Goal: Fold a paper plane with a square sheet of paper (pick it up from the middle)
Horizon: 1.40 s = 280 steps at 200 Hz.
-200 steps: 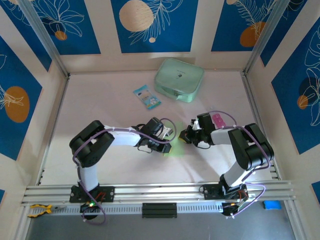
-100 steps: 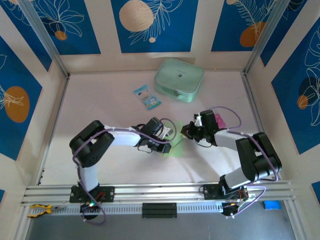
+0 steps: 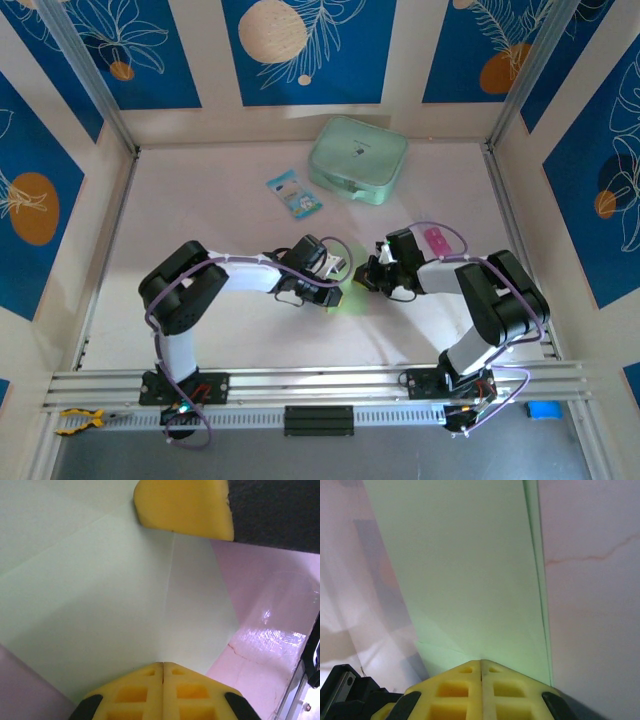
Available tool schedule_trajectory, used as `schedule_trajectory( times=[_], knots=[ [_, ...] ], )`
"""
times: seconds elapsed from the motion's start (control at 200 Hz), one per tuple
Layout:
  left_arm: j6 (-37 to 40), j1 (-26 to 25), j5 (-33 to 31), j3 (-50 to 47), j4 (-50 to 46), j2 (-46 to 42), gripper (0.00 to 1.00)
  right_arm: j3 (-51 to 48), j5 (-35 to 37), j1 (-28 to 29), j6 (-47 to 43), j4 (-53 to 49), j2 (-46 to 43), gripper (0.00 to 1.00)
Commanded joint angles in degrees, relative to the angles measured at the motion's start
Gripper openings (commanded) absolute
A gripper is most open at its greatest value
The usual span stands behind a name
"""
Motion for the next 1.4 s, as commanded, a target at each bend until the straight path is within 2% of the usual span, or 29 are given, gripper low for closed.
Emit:
schedule_trajectory(
  times=[0.0,0.245,0.54,0.95,1.275,1.395],
  knots=[
    [-0.19,0.32,0.18,2.16,-2.97,-2.81,0.08,-0.87,2.3,-0.36,-1.27,-4.19,1.85,0.0],
    [-0.11,0.42,1.23,5.06,-2.88,0.53,0.12,-1.14,2.05,-0.68,-1.44,-4.5,1.77,0.0],
    [2.93,0.35,1.39,3.74,-11.37,2.14,0.11,-1.84,1.79,-1.62,-1.89,-4.76,1.54,0.0],
    [3.82,0.33,2.02,-0.47,-11.49,-2.12,0.1,-1.9,0.91,-2.42,-2.48,-5.01,1.1,0.0],
    [2.02,0.41,0.11,3.45,-7.69,-4.5,0.1,-1.76,0.14,-2.24,-2.53,-4.69,0.8,0.0],
    [2.07,0.52,-0.25,7.05,-7.32,-2.13,0.1,-1.74,-0.18,-2.22,-2.66,-4.53,0.76,0.0]
  ],
)
